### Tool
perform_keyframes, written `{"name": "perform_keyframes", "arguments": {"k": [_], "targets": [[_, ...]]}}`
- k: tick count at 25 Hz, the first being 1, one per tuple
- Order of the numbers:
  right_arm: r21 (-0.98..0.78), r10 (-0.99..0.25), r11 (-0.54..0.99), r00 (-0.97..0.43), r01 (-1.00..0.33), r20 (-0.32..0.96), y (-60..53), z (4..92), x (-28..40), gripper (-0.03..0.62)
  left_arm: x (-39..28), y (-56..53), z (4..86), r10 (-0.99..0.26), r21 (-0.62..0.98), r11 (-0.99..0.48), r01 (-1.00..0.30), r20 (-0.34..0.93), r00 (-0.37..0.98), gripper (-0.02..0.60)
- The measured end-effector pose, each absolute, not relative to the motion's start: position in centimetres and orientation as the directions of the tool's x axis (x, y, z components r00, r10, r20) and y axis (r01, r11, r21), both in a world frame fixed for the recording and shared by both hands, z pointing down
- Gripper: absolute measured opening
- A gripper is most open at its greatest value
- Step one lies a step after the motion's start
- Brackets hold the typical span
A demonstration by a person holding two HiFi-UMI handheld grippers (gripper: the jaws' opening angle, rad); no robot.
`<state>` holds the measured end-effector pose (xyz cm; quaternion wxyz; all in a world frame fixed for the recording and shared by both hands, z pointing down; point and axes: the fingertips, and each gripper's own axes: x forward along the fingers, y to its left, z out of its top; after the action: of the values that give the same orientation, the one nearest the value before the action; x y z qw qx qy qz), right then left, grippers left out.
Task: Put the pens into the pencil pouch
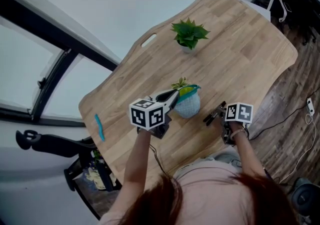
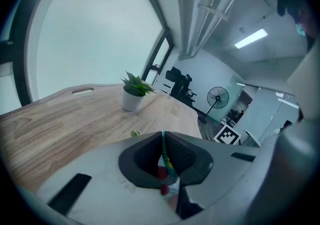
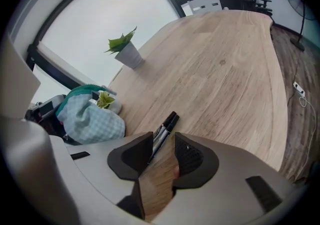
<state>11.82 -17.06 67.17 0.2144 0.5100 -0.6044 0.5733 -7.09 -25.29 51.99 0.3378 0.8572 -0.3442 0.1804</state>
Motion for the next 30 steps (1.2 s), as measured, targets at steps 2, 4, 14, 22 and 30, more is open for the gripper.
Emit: {"name": "perform_keyframes", "arguments": {"k": [2, 4, 14, 22, 30], "targets": [[-0.451, -0.354, -0.177, -0.371, -0.875, 0.858, -17.1, 67.3, 11.8, 0.125, -6.7, -24.9, 51.5, -0.489, 0.449, -0.541, -0.711, 0.521, 0.700, 0.015], [-0.419, -0.342, -0.172, -0.345, -0.892, 0.874, -17.1, 67.3, 11.9, 0.120, -6.3, -24.6, 51.0, -0.506, 0.443, -0.545, -0.712, 0.504, 0.700, 0.015], [-0.322, -0.337, -0.077, -0.279, -0.944, 0.899, -17.9, 67.4, 10.8, 0.107, -5.2, -22.8, 49.9, -0.572, 0.456, -0.522, -0.721, 0.440, 0.693, 0.015], [-0.354, -0.288, -0.076, -0.319, -0.932, 0.903, -18.0, 67.4, 9.5, 0.094, -4.6, -21.5, 49.8, -0.601, 0.495, -0.479, -0.725, 0.417, 0.682, 0.015], [-0.412, -0.221, -0.047, -0.393, -0.910, 0.893, -16.9, 67.6, 8.2, 0.079, -4.4, -21.1, 50.0, -0.590, 0.503, -0.479, -0.719, 0.422, 0.688, 0.015]]}}
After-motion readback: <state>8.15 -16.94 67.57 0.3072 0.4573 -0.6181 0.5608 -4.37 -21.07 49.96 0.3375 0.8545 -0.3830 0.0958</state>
